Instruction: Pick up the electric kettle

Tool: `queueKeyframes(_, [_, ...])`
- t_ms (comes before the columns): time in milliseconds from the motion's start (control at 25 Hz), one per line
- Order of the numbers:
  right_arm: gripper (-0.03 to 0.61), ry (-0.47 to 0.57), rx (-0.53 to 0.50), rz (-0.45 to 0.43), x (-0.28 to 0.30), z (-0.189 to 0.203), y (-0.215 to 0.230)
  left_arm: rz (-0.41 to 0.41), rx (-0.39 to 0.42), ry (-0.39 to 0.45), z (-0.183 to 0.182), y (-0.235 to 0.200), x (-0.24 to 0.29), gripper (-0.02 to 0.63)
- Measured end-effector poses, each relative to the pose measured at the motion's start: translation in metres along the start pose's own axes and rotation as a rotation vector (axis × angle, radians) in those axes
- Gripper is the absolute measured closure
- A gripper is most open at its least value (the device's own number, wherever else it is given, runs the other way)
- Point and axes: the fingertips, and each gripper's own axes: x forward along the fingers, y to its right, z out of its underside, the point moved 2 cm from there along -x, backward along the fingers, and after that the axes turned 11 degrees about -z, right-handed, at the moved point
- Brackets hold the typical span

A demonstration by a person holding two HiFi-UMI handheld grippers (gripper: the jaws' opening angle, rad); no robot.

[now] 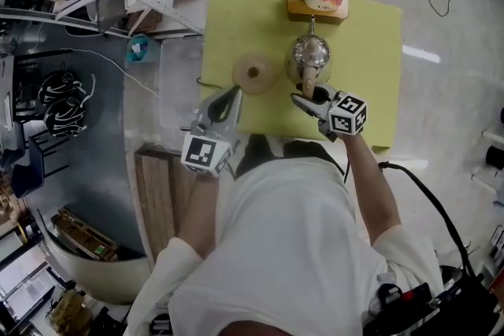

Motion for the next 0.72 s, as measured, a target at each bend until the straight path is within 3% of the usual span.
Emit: queueKeyframes(720, [0.427,0.024,0.064,0.049,-0.028,0.010,0.035,0.042,0.022,-0.022,-0.006,0.019,0.039,0.611])
